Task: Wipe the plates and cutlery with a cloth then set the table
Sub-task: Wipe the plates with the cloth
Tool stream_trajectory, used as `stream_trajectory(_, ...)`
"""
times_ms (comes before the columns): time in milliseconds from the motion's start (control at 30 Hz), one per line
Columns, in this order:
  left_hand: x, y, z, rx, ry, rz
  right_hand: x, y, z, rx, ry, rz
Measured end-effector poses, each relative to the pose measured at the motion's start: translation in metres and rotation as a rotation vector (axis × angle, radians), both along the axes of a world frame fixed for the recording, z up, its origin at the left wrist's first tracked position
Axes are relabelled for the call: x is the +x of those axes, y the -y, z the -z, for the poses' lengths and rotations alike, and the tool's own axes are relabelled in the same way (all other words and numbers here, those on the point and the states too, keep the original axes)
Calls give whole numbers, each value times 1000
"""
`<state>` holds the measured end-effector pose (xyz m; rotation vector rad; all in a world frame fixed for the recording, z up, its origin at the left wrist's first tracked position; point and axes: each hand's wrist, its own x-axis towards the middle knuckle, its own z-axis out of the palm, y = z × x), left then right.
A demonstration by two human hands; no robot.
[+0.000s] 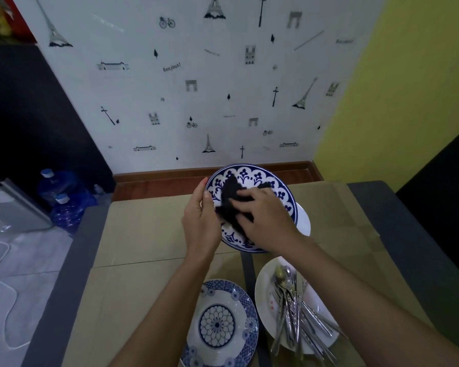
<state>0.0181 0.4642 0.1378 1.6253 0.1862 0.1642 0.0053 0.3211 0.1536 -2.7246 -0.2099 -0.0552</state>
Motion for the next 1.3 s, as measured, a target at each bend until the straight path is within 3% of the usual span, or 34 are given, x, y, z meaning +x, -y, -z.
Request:
stream_trajectory(200, 6, -4, -5, -20, -9, 32, -6, -14, -8, -74, -65, -174)
stream_trajectory(333, 10, -17, 1, -33, -38, -29, -18, -4, -10, 167, -172, -323)
stream_trajectory(433, 4, -13, 1, -33, -41, 13, -15, -8, -5, 35, -93, -257)
stream_trajectory(500, 0, -10, -2, -22, -35, 30, -9, -10, -6, -68, -7, -30)
stream_trajectory(567, 0, -9, -4, -3, -28, 17, -5, -7, -6, -45, 38, 141)
stream_trajectory(700, 3, -16, -6, -1, -33, -34, -13, -4, 0, 78, -14, -90)
stream_trajectory(833, 3, -13, -8, 20, -17, -19, -11, -2, 8, 143, 91, 27)
stream_trajectory(967, -1, -10, -7, 42, -1, 42, -9, -11, 8, 101, 78, -243)
stream_trajectory(1067, -7, -5, -7, 58, 19, 88, 2, -9, 4, 105, 157, -61)
stream_trajectory(1167, -10, -5, -12, 22, 18, 33, 13, 3, -1, -100, 134, 250)
stream_trajectory(1233, -7, -9, -14, 4, 14, -34, 7, 6, 0, -199, 48, 265)
stream_trajectory(1300, -3, -14, -15, 22, 12, -90, -9, 3, 1, -116, -28, 126)
